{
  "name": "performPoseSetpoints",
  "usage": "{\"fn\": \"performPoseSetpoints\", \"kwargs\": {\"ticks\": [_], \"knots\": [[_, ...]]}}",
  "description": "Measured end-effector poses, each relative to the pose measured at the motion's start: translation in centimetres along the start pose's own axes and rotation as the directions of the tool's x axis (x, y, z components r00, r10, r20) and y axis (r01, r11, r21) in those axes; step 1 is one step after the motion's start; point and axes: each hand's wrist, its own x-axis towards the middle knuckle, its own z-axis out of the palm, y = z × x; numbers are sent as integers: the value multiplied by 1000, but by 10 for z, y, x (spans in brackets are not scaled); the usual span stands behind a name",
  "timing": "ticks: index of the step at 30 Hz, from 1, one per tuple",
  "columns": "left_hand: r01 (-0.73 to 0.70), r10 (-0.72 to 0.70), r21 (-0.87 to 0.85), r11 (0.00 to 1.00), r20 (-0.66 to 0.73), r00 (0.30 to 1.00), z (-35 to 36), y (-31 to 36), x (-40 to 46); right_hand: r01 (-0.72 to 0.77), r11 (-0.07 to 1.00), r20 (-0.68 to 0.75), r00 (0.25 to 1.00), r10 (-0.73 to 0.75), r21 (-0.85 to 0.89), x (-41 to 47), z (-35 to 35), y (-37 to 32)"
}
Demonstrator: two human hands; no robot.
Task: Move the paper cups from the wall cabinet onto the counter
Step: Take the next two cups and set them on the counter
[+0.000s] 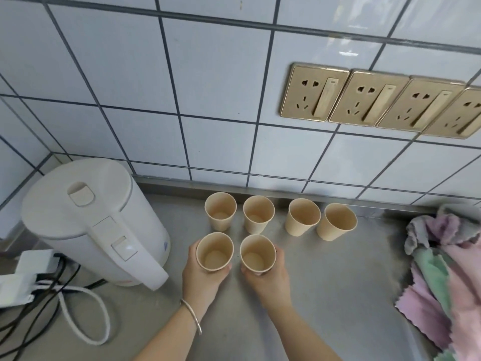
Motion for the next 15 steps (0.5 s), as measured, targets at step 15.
{"fn": "performPoseSetpoints", "kwargs": {"ticks": [15], "knots": [[201,-199,47,978,-39,979,-16,-13,-39,-138,990,-95,986,136,-7,-45,-20,16]]}}
